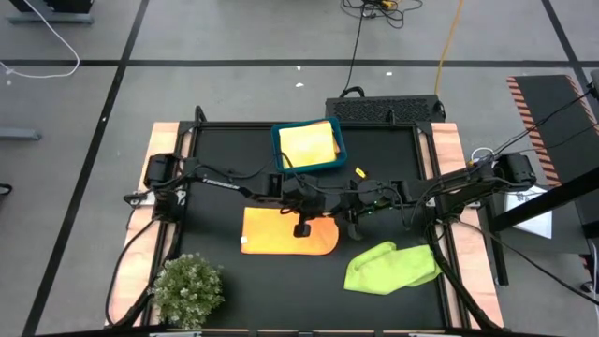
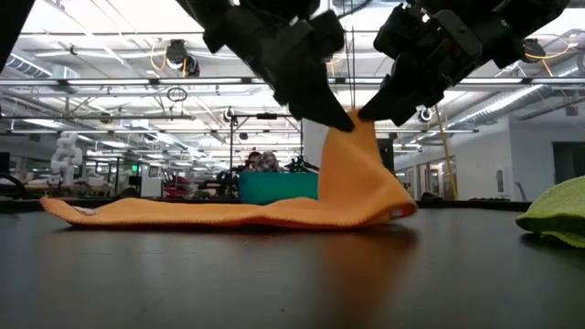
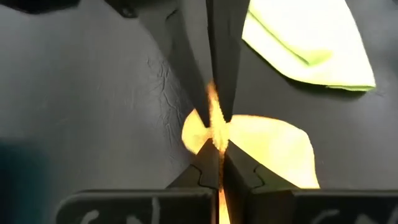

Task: Fold microfiber towels
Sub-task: Fold the orange microfiber towel

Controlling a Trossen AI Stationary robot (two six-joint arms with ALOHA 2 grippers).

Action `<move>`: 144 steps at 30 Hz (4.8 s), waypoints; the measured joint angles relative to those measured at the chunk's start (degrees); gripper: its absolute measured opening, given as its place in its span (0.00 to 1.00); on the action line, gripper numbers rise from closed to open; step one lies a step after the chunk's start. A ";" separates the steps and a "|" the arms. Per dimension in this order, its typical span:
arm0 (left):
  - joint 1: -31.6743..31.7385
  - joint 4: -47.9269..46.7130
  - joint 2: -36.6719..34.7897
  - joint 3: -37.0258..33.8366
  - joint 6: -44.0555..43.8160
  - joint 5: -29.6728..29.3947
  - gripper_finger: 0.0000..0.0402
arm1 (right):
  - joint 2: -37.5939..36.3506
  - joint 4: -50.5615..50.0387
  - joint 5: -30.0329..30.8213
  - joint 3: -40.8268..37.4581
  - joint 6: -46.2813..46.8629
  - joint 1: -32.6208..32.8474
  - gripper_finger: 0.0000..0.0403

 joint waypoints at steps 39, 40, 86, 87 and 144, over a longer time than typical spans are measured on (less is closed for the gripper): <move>-8.41 -13.22 -23.97 0.06 18.02 -19.65 0.00 | 17.69 43.42 4.73 -6.58 10.69 5.03 0.47; -8.50 -13.33 -23.97 0.06 18.22 -19.97 0.00 | 18.87 46.01 4.75 -6.58 11.07 5.03 0.47; -10.35 -15.62 -29.10 0.02 17.93 -30.38 0.01 | 21.28 66.28 1.84 -6.51 7.65 4.85 0.47; -10.34 -15.55 -29.10 0.02 17.93 -30.38 0.01 | 21.28 66.69 1.78 -6.51 7.65 4.85 0.47; -29.27 -7.16 -33.60 0.02 3.97 -46.38 0.00 | -13.38 21.99 12.82 1.22 -5.23 18.20 0.00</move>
